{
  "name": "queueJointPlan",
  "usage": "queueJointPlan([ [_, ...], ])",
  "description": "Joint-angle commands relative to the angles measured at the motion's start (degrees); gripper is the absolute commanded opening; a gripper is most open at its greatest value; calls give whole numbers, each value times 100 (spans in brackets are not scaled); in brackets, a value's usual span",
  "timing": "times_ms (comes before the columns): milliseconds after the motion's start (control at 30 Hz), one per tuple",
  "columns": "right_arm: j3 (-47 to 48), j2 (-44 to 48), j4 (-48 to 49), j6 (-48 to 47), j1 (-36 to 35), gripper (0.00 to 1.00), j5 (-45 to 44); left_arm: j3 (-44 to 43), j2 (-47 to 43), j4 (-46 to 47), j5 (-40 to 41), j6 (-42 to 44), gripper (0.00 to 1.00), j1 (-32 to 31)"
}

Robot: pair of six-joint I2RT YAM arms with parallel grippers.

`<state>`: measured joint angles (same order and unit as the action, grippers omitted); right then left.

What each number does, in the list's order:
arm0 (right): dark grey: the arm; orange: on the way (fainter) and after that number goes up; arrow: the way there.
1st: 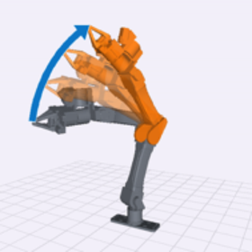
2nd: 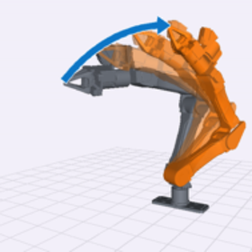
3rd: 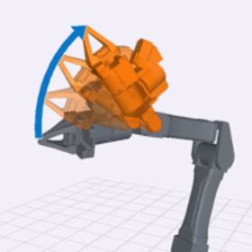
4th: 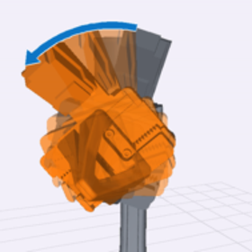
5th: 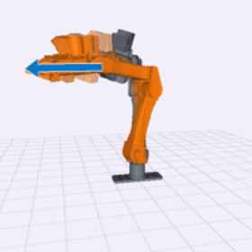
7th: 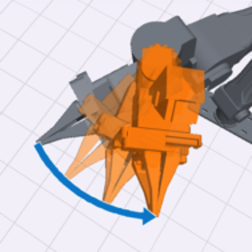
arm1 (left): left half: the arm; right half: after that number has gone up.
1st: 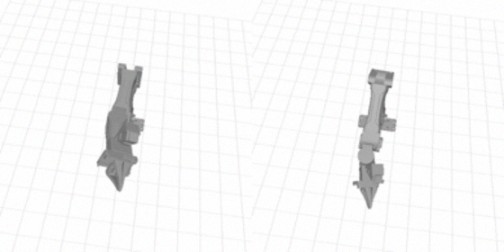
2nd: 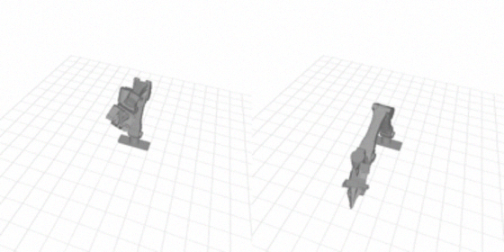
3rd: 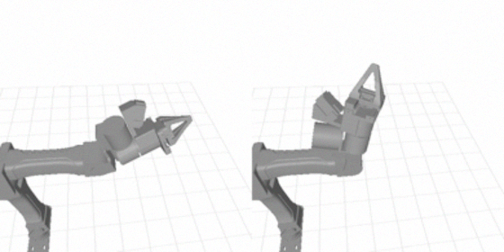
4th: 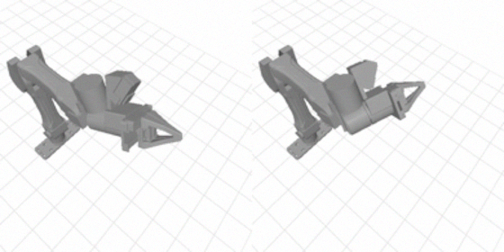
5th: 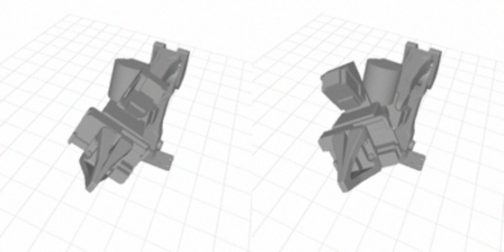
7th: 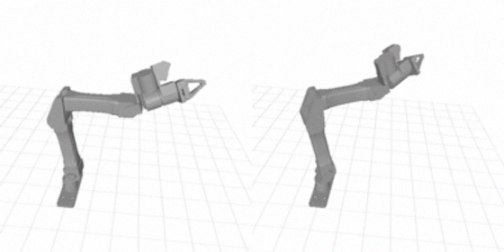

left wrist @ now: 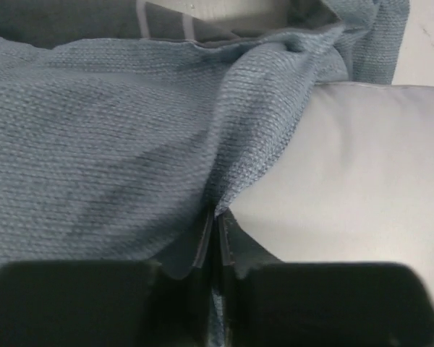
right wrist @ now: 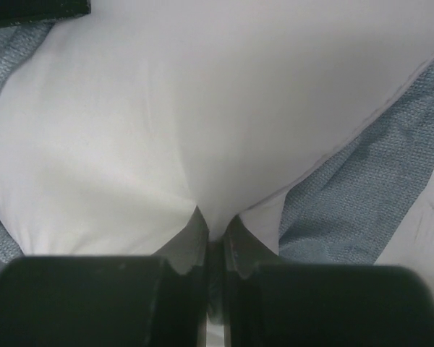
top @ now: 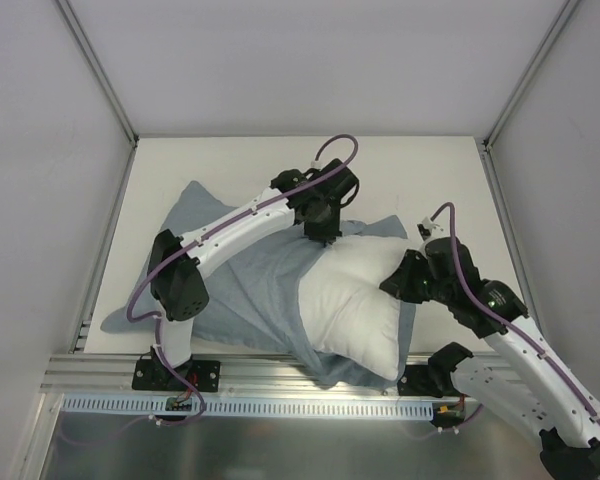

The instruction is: Remove the pillowcase from the pillow

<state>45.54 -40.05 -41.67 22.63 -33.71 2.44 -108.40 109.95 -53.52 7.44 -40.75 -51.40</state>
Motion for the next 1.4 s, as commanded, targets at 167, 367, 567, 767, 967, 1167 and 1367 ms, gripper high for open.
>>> queueJointPlan([
  [167, 648, 349, -920, -532, 286, 1, -1175, 864, -982, -502, 337, -267, 0, 955],
  [367, 755, 797, -1352, -471, 401, 1, -1439, 1233, -1905, -493, 135, 5, 0, 2343],
  [567, 886, 973, -1519, -365, 392, 1, -1369, 1532, -2153, -309, -251, 147, 0, 2749],
  [767, 1360, 579, -1326, -294, 392, 1, -1281, 1296, -2180, -273, -313, 427, 17, 2126],
  [967, 1862, -2, -1046, -303, 392, 1, -1299, 926, -2461, -273, 38, 446, 99, 959],
  [1167, 2204, -573, -650, -189, 401, 1, -1158, 1083, -2663, -282, 784, -406, 99, -571],
  [1367, 2433, -995, -325, -206, 436, 1, -991, 1452, -2549, -344, 2005, -1917, 98, -2198],
])
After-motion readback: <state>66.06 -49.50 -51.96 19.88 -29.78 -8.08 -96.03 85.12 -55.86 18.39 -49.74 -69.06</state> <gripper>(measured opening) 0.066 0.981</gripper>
